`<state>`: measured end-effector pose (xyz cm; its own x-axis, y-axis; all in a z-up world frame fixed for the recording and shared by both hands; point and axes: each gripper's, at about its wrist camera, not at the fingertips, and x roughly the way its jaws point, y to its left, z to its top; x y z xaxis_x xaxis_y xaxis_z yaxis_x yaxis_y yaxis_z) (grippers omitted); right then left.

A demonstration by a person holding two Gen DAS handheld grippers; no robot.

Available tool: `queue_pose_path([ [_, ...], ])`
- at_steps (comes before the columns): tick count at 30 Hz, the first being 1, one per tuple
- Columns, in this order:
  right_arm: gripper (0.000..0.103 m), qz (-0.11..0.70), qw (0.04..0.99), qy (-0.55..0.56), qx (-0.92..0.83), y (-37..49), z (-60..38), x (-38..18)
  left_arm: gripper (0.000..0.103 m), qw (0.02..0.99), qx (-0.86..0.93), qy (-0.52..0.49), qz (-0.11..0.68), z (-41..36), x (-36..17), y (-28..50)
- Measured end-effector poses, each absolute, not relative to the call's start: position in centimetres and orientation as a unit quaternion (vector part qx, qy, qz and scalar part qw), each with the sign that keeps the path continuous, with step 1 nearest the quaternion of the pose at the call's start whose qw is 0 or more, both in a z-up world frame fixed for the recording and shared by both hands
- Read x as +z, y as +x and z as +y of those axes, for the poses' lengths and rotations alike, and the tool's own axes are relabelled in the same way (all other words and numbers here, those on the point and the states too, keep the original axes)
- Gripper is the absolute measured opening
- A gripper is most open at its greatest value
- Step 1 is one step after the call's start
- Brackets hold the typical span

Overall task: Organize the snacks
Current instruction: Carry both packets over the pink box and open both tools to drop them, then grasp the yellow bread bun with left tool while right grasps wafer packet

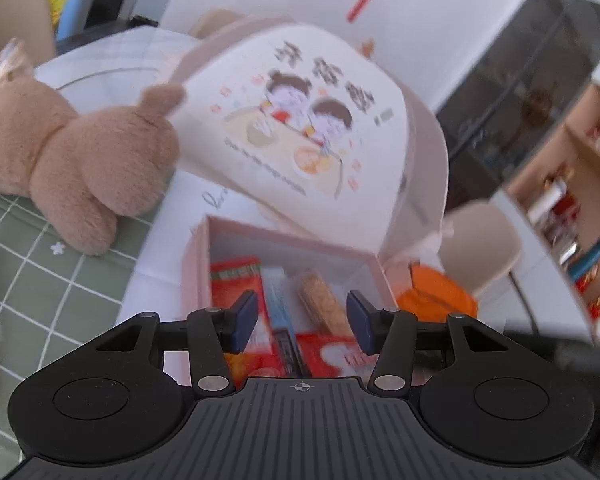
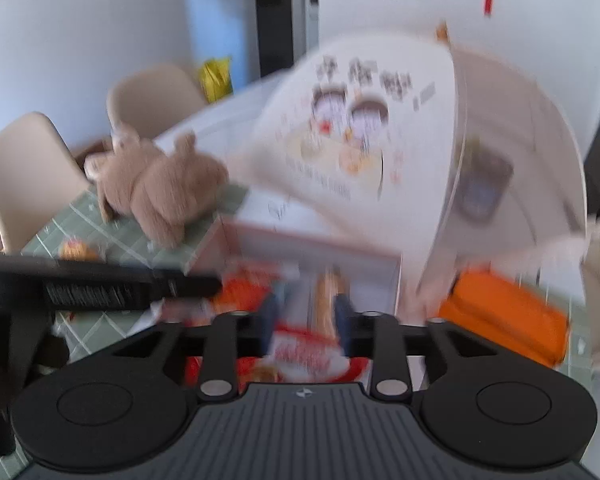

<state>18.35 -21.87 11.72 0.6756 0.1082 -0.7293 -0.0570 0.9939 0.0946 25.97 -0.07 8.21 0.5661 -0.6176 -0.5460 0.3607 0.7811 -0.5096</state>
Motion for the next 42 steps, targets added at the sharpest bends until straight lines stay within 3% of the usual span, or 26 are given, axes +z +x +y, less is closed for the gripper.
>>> queue_pose_path([
  [5, 0.056, 0.448, 0.891, 0.055, 0.043, 17.4, -21.5, 7.6, 0.054, 0.888, -0.244, -0.157, 0.357, 3.6, 8.2, 26.5],
  [10, 0.055, 0.421, 0.906, 0.016, 0.026, 18.3, -20.1, 5.9, 0.054, 0.908, -0.181, -0.12, 0.358, 8.6, 7.5, 27.6],
  [12, 0.047, 0.415, 0.91, -0.003, 0.014, 19.5, -19.6, 5.4, 0.054, 0.916, -0.135, -0.118, 0.358, 11.5, 7.3, 28.5],
  [17, 0.048, 0.403, 0.915, -0.019, 0.013, 21.2, -18.4, 4.7, 0.052, 0.92, -0.051, -0.085, 0.378, 16.6, 5.3, 31.3],
  [19, 0.05, 0.411, 0.911, -0.018, 0.021, 21.1, -18.1, 5.1, 0.047, 0.916, -0.047, -0.084, 0.39, 17.8, 4.2, 31.6],
  [26, 0.051, 0.379, 0.923, -0.046, 0.044, 18.1, -16.0, 7.9, 0.045, 0.91, -0.096, -0.084, 0.394, 18.6, 3.8, 27.0],
  [32, 0.058, 0.363, 0.919, -0.035, 0.151, 16.5, -10.0, 9.7, 0.041, 0.878, -0.108, -0.178, 0.431, 19.2, 3.5, 21.3],
  [42, 0.064, 0.417, 0.87, -0.064, 0.254, 17.3, 2.0, 4.0, 0.038, 0.896, -0.069, -0.144, 0.415, 19.5, 4.9, 15.1],
])
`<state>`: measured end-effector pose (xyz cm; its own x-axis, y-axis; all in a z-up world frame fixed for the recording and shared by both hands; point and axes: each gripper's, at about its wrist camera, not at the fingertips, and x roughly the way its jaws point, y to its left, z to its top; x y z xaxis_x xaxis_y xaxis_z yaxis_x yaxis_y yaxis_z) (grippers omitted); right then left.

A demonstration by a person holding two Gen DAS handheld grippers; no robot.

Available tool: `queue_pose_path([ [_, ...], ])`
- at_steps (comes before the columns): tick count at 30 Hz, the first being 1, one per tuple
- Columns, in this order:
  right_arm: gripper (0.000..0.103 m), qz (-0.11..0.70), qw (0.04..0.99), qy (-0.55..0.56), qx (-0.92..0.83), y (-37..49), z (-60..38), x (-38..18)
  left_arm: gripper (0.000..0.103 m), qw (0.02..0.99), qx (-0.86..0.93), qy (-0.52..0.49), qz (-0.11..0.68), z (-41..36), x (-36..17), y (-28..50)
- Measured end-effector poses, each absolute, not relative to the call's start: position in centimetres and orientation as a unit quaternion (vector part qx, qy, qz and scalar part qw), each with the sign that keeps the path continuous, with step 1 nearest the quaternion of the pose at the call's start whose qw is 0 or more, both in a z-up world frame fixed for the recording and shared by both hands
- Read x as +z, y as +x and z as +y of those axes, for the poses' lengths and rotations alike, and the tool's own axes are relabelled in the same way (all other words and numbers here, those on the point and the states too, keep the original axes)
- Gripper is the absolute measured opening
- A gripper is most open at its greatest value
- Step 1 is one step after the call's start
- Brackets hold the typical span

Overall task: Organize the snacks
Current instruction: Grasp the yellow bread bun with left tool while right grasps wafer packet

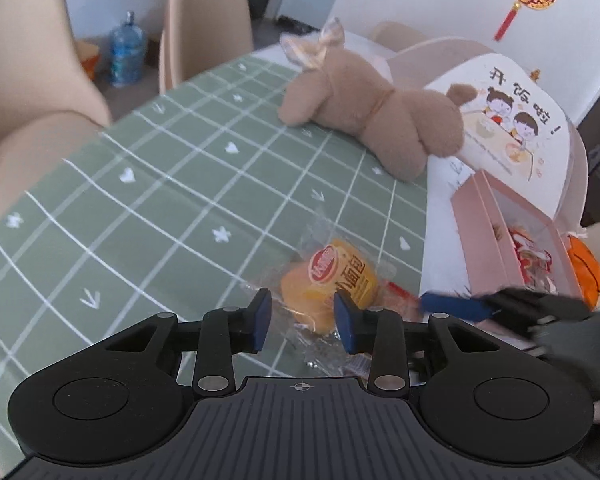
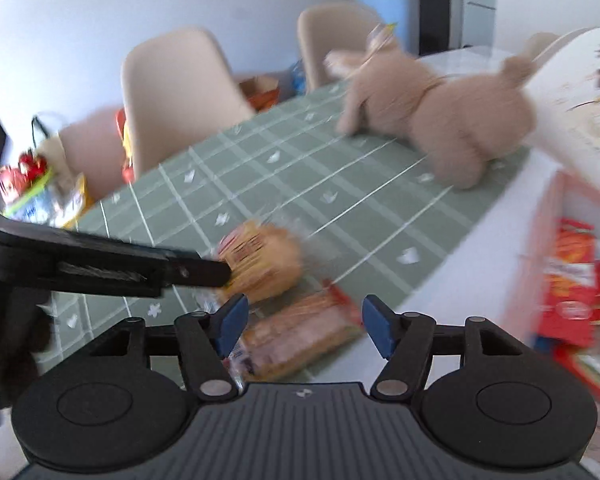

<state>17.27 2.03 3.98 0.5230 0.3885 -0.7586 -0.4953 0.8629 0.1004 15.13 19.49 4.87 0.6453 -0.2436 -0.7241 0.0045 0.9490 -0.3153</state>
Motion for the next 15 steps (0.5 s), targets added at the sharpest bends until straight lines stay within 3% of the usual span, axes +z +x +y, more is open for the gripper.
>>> queue_pose_path([
  [2, 0.063, 0.406, 0.876, -0.083, 0.247, 17.0, 2.6, 3.4, 0.038, 0.905, -0.072, -0.118, 0.403, 19.0, 5.8, 14.9],
  [6, 0.052, 0.412, 0.87, -0.084, 0.259, 15.3, 1.2, 3.7, 0.039, 0.913, -0.096, -0.018, 0.397, 16.0, 6.3, 16.1],
  [9, 0.052, 0.414, 0.871, -0.077, 0.252, 13.4, -1.2, 3.8, 0.041, 0.902, -0.116, 0.086, 0.407, 13.2, 5.4, 17.6],
  [13, 0.052, 0.443, 0.868, -0.07, 0.211, 12.3, -4.4, 3.0, 0.063, 0.882, -0.126, 0.136, 0.432, 12.1, 4.1, 19.2],
  [15, 0.052, 0.445, 0.871, -0.055, 0.201, 11.7, -5.8, 3.0, 0.067, 0.88, -0.116, 0.126, 0.443, 12.3, 3.9, 20.1],
])
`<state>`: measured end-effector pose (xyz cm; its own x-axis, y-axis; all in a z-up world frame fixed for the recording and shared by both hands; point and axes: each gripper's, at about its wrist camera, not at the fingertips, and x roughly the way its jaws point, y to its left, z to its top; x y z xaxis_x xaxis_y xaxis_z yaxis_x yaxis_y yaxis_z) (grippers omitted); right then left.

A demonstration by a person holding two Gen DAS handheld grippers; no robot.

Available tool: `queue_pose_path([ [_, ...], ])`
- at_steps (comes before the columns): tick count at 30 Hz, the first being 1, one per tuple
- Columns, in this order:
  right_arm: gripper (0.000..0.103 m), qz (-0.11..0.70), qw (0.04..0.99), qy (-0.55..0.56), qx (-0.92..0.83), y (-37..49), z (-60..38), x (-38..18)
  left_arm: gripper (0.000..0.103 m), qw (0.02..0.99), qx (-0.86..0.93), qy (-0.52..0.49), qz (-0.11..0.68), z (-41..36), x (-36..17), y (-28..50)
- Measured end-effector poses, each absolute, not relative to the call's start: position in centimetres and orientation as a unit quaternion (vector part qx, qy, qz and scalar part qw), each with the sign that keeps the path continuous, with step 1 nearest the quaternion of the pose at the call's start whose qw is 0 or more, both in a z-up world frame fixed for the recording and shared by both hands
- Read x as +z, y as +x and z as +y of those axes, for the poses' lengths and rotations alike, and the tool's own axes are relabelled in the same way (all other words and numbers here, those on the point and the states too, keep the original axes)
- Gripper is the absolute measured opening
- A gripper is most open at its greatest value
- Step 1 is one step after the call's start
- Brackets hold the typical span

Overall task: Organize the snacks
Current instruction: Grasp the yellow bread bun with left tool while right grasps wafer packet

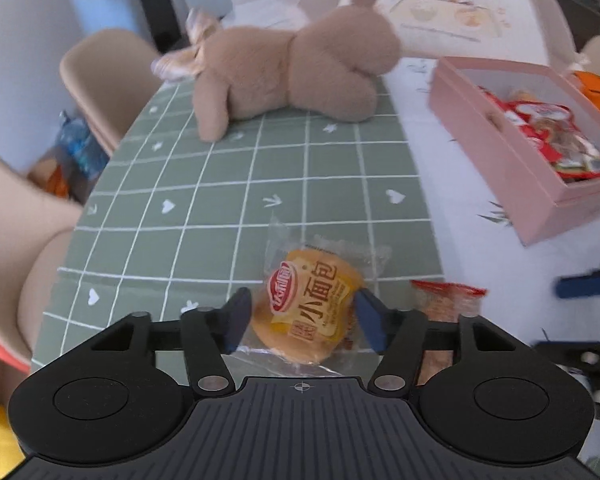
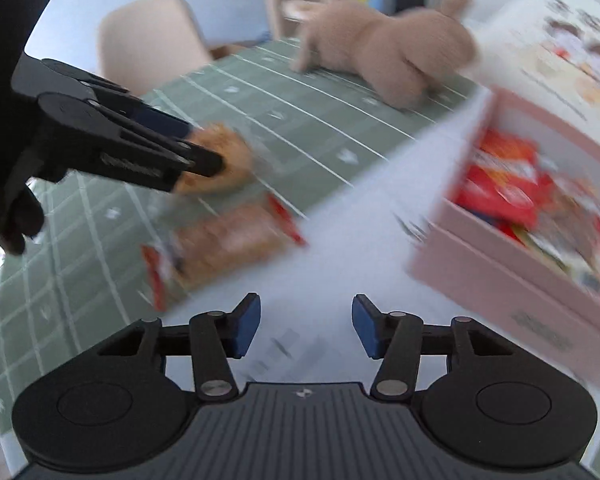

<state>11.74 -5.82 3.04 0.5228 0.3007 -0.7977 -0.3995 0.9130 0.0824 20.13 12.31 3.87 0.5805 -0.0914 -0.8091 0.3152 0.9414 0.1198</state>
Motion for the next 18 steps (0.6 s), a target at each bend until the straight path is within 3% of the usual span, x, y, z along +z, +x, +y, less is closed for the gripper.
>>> queue_pose_path([
  [5, 0.054, 0.44, 0.876, -0.026, 0.196, 10.5, -7.5, 3.7, 0.068, 0.879, -0.1, 0.093, 0.457, 13.0, 3.6, 21.2],
  [8, 0.066, 0.442, 0.874, -0.011, 0.201, 10.0, -7.6, 3.9, 0.061, 0.88, -0.102, 0.079, 0.457, 13.0, 3.8, 20.3],
  [18, 0.073, 0.432, 0.873, 0.005, 0.225, 10.5, -4.6, 3.8, 0.057, 0.881, -0.06, -0.036, 0.469, 15.7, 4.0, 9.8],
])
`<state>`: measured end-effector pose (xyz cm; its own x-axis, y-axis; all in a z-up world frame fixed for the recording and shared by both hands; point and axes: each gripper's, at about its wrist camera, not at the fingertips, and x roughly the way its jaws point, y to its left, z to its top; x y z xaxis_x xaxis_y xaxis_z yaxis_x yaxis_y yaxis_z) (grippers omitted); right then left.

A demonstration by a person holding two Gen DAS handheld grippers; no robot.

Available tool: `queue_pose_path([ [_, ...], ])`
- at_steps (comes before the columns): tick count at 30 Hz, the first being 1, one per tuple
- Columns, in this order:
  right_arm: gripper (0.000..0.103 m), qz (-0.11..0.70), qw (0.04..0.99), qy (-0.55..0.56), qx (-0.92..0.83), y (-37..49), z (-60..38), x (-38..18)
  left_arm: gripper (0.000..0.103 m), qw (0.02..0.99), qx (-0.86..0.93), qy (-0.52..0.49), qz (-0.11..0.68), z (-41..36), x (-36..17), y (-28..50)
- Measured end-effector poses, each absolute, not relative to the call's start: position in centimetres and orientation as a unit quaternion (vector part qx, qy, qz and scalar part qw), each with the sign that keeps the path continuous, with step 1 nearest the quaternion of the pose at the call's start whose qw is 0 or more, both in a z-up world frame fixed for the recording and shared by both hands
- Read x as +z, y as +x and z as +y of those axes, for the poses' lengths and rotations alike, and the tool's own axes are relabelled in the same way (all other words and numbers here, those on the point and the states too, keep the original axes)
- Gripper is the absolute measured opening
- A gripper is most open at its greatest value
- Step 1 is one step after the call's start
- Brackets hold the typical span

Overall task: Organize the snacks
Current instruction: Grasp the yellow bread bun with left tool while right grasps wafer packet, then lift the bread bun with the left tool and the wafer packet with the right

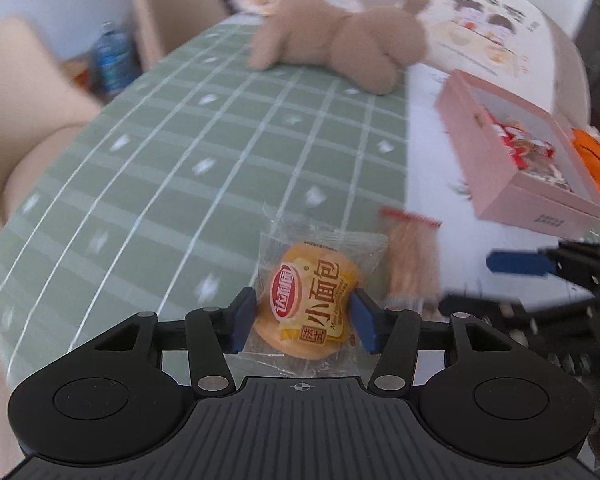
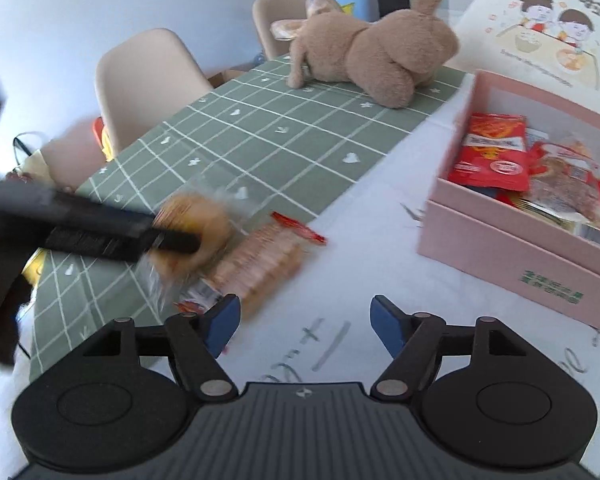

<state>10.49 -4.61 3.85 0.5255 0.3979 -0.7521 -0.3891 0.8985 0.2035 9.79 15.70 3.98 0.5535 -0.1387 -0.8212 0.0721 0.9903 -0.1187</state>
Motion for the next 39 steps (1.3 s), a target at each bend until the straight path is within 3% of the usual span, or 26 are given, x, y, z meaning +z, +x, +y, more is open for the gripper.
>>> queue_pose_path([
  [7, 0.071, 0.436, 0.869, 0.025, 0.233, 12.6, -0.6, 2.7, 0.057, 0.88, -0.017, -0.077, 0.468, 16.7, 4.0, 6.2],
  [8, 0.065, 0.432, 0.871, 0.015, 0.232, 12.7, -0.2, 2.5, 0.057, 0.88, -0.016, -0.077, 0.469, 16.7, 4.0, 6.0],
  [9, 0.049, 0.426, 0.875, -0.001, 0.229, 12.6, 0.1, 2.5, 0.057, 0.879, -0.015, -0.076, 0.47, 16.7, 4.1, 5.7],
  [12, 0.036, 0.431, 0.868, -0.017, 0.247, 11.5, -0.2, 2.8, 0.057, 0.879, -0.014, -0.074, 0.472, 16.3, 4.1, 5.2],
  [27, 0.035, 0.436, 0.886, -0.043, 0.151, 0.4, -13.9, 4.4, 0.049, 0.855, -0.143, -0.037, 0.498, 7.1, 4.3, 3.0],
  [32, 0.035, 0.434, 0.894, -0.015, 0.109, -1.8, -17.5, 4.6, 0.041, 0.851, -0.195, -0.025, 0.487, 3.8, 5.3, 1.6],
  [34, 0.035, 0.429, 0.898, -0.01, 0.099, -2.4, -18.1, 4.9, 0.019, 0.853, -0.211, -0.02, 0.477, 2.8, 5.8, 1.3],
  [39, 0.035, 0.413, 0.907, -0.004, 0.079, -3.6, -19.2, 5.2, 0.019, 0.851, -0.231, 0.005, 0.471, 1.2, 6.1, 1.7],
])
